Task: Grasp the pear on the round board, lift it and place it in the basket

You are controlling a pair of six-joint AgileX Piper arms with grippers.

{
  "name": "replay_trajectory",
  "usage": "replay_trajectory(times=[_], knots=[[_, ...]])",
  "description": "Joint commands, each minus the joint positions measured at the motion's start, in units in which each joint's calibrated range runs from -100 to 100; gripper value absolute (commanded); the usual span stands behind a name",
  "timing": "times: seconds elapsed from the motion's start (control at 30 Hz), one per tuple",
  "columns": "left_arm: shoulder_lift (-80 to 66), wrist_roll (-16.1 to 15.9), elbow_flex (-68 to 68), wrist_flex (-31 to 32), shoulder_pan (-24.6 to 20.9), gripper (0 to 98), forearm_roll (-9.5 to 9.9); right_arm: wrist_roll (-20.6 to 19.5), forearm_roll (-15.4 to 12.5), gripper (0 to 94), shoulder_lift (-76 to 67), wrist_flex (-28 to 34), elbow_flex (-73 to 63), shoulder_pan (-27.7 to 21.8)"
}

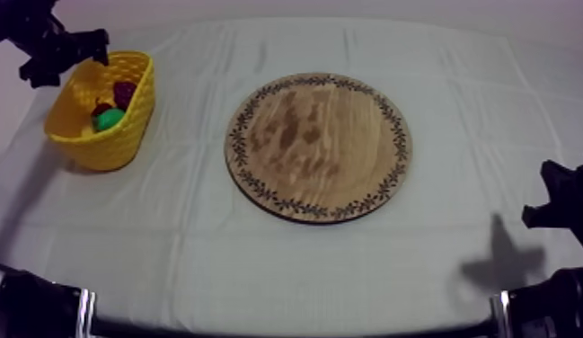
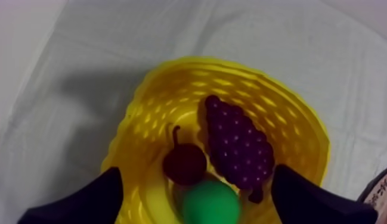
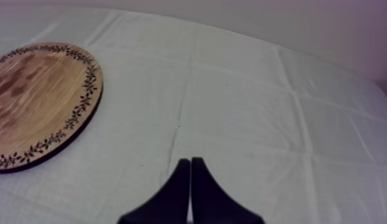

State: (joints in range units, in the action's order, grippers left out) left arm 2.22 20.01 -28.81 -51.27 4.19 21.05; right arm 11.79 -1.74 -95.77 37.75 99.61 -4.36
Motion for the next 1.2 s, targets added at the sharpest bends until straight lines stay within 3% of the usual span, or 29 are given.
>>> replay_trajectory(times=[0.0,0.37,0.47,0.7,0.97,1.17], knots=[[-0.43,0.12,0.09,0.07,-0.06,86.7,0.05,0.0,0.01,0.5,0.01,0.0,0.05,0.0],[-12.23,-0.51,-3.92,7.9,0.07,24.6,0.87,0.0,0.01,0.5,0.01,0.0,0.05,0.0],[-17.65,-1.31,-7.07,9.58,0.54,13.0,0.84,0.02,0.01,0.5,0.01,0.0,0.05,0.0],[-33.26,-2.72,-18.7,17.06,0.23,1.9,0.76,0.01,0.01,0.5,0.01,0.0,0.05,0.0],[-53.03,-5.04,-36.36,20.46,0.0,0.1,0.75,0.0,0.01,0.5,0.01,0.0,0.05,0.0],[-67.7,-4.29,-49.12,26.32,-0.59,0.0,0.75,0.0,0.01,0.5,0.01,0.0,0.05,0.0]])
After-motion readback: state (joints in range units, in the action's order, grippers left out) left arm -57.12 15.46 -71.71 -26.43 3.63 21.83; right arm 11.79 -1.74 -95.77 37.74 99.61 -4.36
